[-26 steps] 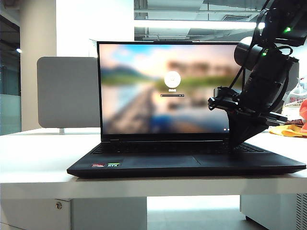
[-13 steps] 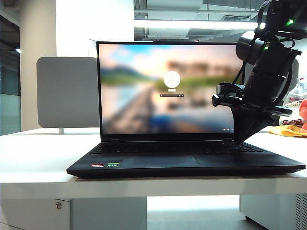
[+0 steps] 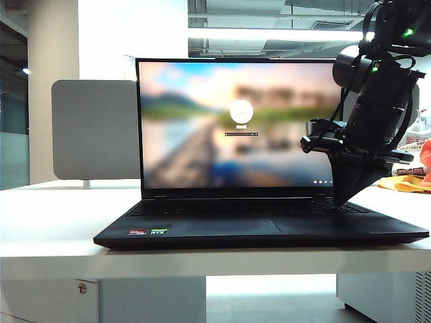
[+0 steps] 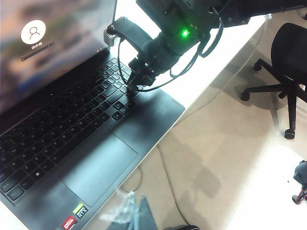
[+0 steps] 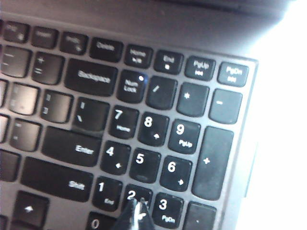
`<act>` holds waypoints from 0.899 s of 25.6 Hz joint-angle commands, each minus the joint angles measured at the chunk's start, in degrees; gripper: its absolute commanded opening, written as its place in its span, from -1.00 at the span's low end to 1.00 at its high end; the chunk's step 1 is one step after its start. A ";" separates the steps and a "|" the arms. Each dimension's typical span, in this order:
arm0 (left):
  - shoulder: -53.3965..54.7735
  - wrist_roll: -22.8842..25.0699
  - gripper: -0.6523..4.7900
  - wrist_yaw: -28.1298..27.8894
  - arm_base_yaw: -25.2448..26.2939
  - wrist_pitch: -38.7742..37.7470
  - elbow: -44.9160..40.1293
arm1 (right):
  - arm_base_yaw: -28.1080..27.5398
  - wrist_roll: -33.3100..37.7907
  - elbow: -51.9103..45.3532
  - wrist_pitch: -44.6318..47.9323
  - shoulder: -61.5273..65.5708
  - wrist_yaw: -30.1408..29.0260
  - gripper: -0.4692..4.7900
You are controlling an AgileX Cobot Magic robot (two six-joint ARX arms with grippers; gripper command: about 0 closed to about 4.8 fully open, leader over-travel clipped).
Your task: Open the lid of the laptop and use the keypad to enter the password "123".
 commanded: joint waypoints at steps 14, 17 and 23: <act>-0.04 0.46 -0.78 0.26 -0.09 0.33 0.33 | -0.66 -0.81 0.24 -0.92 -1.99 1.62 -0.85; -0.04 0.44 -0.78 0.26 -0.09 0.33 0.33 | -1.31 -0.79 0.24 -0.81 -1.25 1.55 -0.85; -0.04 0.44 -0.78 0.26 -0.09 0.31 0.33 | -1.36 -0.81 0.22 -2.54 0.66 1.18 -0.85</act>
